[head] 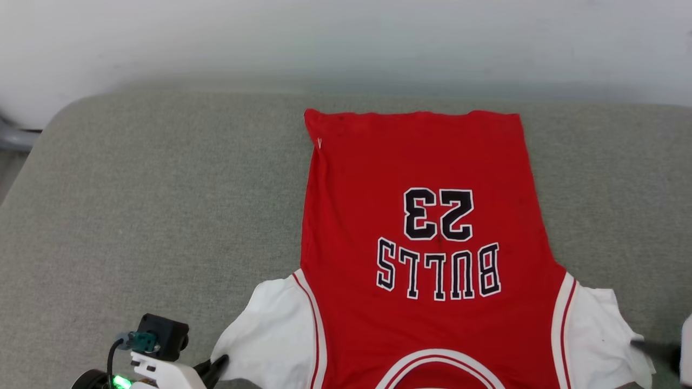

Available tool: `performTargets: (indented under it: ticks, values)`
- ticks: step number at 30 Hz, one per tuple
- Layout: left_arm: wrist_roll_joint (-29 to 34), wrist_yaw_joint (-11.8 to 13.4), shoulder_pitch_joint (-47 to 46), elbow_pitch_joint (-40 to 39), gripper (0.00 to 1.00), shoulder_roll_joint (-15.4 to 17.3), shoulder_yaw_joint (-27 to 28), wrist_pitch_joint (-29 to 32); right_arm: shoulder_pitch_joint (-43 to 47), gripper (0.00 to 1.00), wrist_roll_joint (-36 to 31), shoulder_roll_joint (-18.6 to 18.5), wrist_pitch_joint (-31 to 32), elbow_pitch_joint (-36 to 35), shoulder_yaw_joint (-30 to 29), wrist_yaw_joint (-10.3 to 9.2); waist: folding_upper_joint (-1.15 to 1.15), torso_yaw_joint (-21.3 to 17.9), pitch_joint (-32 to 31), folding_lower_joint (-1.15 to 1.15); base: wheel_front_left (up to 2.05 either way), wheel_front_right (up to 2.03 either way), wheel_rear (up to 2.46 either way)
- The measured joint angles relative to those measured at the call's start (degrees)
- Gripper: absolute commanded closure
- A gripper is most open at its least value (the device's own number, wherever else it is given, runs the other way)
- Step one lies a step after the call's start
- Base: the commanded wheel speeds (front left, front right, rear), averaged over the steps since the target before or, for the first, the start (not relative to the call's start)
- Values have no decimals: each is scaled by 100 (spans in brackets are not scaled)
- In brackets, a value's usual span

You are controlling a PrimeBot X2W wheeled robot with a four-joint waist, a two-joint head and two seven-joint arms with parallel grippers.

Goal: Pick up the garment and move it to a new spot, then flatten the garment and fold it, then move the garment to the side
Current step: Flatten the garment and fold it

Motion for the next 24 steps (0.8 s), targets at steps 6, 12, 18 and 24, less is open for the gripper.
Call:
performTargets:
  ticks: [6, 12, 18, 24]
  values:
    - [118, 15, -103, -567, 100, 59, -92, 132, -771, 0, -3, -222, 530, -853, 58, 0, 0, 142, 413, 0, 0, 0, 0]
    - [300, 12, -344, -961, 100, 110, -221, 315, -2115, 0, -237, -253, 1224, -1135, 238, 0, 0, 379, 952, 1, 0, 0, 0]
    - [452, -56, -669, -1227, 100, 70, -347, 368, -3516, 0, -645, -328, 1851, -656, 321, 0, 0, 742, 1531, 1, 0, 0, 0]
    - [549, -205, -955, -1257, 100, -71, -527, 346, -4691, 0, -1401, -524, 1940, 210, 260, 0, 0, 1199, 2053, 2, 0, 0, 0]
